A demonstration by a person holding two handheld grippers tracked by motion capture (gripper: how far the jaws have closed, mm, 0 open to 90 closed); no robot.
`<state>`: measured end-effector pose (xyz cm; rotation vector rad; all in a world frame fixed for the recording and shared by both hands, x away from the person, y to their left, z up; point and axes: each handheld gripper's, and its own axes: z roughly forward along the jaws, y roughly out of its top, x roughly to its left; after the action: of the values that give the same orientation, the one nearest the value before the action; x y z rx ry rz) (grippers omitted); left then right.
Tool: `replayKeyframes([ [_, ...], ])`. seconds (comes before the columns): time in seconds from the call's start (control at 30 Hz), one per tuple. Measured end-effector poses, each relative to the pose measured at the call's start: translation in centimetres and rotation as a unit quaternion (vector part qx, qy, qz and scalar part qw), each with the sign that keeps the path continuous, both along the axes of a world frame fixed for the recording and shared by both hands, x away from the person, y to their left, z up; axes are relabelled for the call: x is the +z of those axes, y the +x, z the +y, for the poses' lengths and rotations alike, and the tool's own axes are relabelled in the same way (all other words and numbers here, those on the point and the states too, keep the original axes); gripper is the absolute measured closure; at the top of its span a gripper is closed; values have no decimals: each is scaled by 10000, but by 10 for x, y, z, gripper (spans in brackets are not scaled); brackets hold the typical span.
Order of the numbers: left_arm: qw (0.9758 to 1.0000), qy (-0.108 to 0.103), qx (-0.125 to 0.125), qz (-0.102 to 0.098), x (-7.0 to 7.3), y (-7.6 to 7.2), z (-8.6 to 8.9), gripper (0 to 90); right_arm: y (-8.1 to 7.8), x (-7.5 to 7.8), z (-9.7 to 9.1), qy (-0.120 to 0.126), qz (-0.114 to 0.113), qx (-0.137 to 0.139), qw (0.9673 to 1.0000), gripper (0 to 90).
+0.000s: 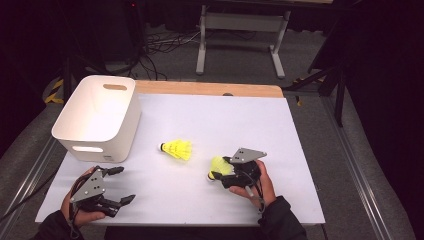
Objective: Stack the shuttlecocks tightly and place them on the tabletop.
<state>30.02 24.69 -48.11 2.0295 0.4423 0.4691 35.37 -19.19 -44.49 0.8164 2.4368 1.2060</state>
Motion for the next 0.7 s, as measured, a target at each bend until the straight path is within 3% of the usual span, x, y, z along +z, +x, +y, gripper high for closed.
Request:
replayKeyframes([
  [0.23,10000,-13,10,6,0,0,1,82,-6,-12,-21,-215,184,-44,9996,337],
  [0.4,10000,-8,8,8,0,0,1,82,-11,-20,-24,-497,252,-68,9984,309],
  [0.7,10000,13,8,-14,0,0,1,82,-21,-22,-26,-743,167,-68,9971,291],
])
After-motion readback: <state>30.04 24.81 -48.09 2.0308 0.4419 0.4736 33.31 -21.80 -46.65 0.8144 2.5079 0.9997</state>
